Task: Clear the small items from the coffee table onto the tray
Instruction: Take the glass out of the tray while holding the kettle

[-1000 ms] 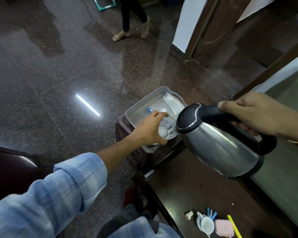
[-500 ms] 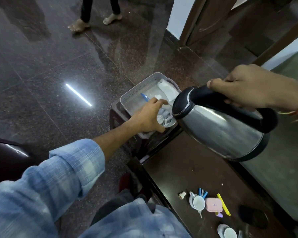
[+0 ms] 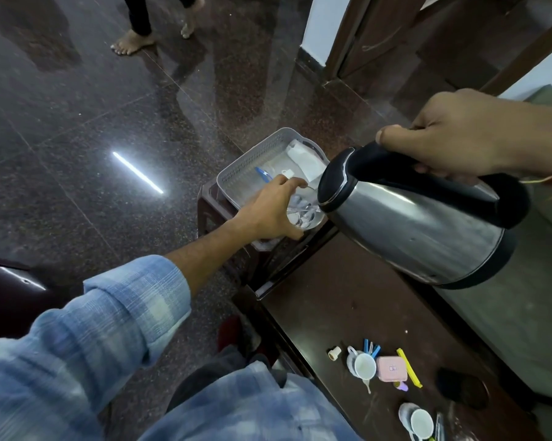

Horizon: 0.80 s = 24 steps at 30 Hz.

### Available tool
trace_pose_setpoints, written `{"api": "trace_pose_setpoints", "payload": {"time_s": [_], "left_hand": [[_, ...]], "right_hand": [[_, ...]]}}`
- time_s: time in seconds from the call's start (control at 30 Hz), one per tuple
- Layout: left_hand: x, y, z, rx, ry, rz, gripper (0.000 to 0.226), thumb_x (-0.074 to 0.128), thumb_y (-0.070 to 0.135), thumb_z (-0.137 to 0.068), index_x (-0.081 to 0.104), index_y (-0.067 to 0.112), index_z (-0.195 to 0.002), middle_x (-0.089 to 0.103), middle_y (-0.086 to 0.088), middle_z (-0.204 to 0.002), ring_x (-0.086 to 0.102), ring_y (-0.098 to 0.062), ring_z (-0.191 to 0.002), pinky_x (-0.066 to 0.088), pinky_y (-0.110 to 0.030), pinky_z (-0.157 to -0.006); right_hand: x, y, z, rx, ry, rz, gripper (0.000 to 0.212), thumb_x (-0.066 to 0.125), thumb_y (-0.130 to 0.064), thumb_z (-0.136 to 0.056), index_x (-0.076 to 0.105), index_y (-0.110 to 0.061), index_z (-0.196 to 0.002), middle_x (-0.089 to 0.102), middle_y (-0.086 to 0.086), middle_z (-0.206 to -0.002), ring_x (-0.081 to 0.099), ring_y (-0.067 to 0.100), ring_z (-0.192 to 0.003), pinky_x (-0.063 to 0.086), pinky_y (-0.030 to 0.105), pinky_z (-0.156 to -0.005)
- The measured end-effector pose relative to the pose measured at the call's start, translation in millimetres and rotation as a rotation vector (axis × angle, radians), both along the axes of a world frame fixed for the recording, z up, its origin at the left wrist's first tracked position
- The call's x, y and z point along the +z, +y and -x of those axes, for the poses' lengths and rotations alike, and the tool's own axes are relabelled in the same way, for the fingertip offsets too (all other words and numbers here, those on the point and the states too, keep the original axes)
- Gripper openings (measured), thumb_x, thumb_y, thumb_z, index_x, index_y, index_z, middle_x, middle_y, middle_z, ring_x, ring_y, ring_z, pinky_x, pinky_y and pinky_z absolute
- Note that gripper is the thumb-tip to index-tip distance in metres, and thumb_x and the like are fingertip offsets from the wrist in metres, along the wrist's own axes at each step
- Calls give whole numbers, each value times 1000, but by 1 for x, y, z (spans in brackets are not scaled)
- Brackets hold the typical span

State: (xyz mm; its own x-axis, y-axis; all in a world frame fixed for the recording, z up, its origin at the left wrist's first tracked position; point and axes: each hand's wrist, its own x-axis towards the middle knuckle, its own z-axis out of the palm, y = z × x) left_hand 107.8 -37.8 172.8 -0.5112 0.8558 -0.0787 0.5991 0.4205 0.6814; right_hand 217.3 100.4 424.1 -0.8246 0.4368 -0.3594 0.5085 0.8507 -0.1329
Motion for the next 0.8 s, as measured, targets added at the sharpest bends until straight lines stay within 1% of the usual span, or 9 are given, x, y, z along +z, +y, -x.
{"api": "trace_pose_setpoints", "payload": {"time_s": [0.13,0.37,0.5,0.63,0.73,0.8], "left_hand": [[-1,3,1,3,5,12,100,87,37,-52,40,23,-139,48,-1,-123,52,-17,-107,53,-40,-88],[-5,7,1,-6,-16,-6,99,86,38,-52,40,22,-138,47,0,-122,53,-16,-105,54,-37,-85],[-6,9,2,-6,-5,-14,99,87,37,-53,40,22,-138,47,-1,-122,51,-16,-106,53,-37,-87],[-8,10,3,-6,-19,-15,97,86,37,-54,40,24,-138,47,0,-122,51,-16,-105,53,-37,-88],[-9,11,5,-13,-18,-26,96,86,40,-54,41,25,-137,47,0,-122,50,-14,-104,52,-34,-88],[-11,12,6,-14,-14,-32,96,87,40,-53,41,25,-136,48,-1,-122,48,-12,-102,51,-32,-88]], "right_hand": [[5,0,1,7,-34,-39,80,34,-74,-79,66,-7,-51,63,8,-42,57,19,-31,39,22,-46],[10,-1,3,4,-64,-33,82,33,-79,-67,66,-7,-50,62,9,-41,59,23,-32,41,25,-46],[12,-3,7,13,-73,-44,82,30,-82,-62,67,-9,-50,63,10,-42,59,24,-33,42,28,-49],[15,-5,9,20,-82,-48,79,27,-84,-58,69,-17,-52,63,9,-42,61,24,-34,43,28,-51],[15,-4,10,21,-91,-41,86,25,-85,-60,67,-10,-50,63,8,-41,61,24,-34,44,30,-52],[15,-2,11,27,-99,-44,87,25,-85,-61,66,-8,-49,62,8,-41,61,25,-35,44,30,-51]]}}
